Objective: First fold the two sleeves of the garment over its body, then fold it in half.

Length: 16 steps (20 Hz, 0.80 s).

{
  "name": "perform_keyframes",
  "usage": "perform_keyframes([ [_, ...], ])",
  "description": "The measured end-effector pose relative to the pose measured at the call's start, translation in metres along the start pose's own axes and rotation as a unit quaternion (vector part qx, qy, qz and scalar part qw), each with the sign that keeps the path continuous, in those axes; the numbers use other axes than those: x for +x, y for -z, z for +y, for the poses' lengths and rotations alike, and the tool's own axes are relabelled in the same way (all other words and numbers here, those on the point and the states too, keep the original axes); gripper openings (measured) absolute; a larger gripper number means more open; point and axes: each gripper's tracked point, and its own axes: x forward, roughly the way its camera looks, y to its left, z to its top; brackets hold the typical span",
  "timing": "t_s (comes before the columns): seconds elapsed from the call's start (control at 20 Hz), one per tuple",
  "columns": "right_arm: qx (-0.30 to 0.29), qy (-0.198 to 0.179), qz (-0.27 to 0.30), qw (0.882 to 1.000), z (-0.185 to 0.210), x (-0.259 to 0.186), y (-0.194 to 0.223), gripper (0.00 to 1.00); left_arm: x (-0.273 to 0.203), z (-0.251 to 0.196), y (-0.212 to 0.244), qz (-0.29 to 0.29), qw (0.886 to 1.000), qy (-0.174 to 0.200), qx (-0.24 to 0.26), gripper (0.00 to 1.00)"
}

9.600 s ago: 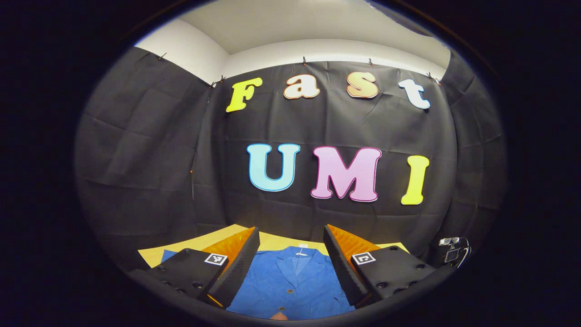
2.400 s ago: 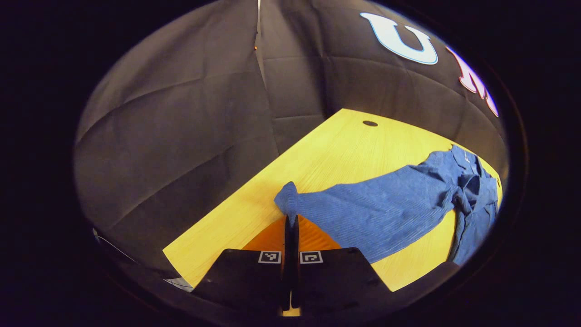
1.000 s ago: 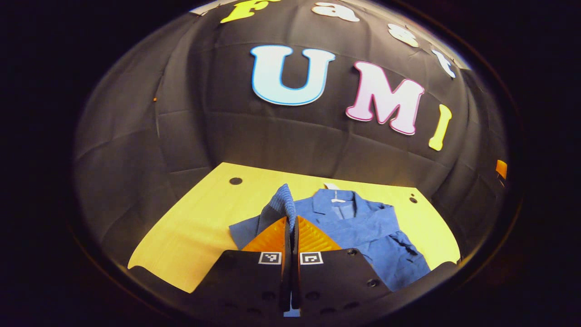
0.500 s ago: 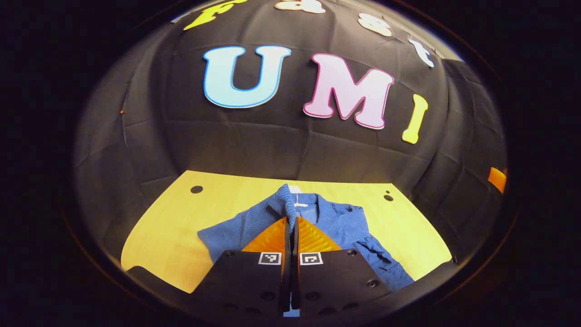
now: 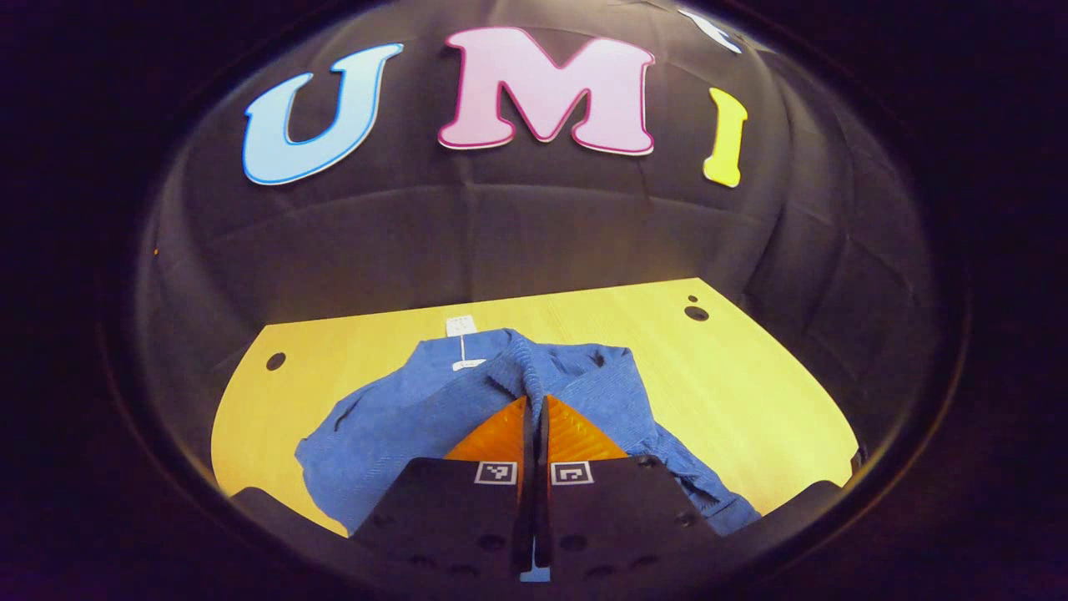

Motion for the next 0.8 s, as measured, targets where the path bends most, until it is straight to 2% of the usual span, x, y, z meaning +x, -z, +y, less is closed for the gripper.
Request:
perform_keyframes([
  [0.25,-0.002,0.03,0.019,0.999,-0.034,0.002,0.008,0.98,0.044,-0.033,-0.003,0.016,1.0,-0.004,0.024,0.0],
  [0.45,-0.001,0.035,0.02,0.999,-0.044,0.007,0.007,0.98,0.063,-0.061,-0.007,0.022,0.999,0.02,0.031,0.0],
  [0.55,-0.007,0.031,0.022,0.999,-0.044,0.012,0.007,0.97,0.065,-0.083,-0.006,0.026,0.998,0.053,0.031,0.04],
  [0.6,-0.008,0.029,0.025,0.999,-0.044,0.014,0.008,0.97,0.065,-0.096,-0.008,0.023,0.997,0.073,0.031,0.17],
  [0.65,-0.008,0.026,0.029,0.999,-0.044,0.017,0.01,0.97,0.058,-0.113,-0.013,0.017,0.995,0.099,0.029,0.13],
  [0.8,-0.008,0.018,0.034,0.999,-0.04,0.022,0.012,0.98,0.038,-0.154,-0.032,-0.025,0.987,0.152,0.043,0.86],
])
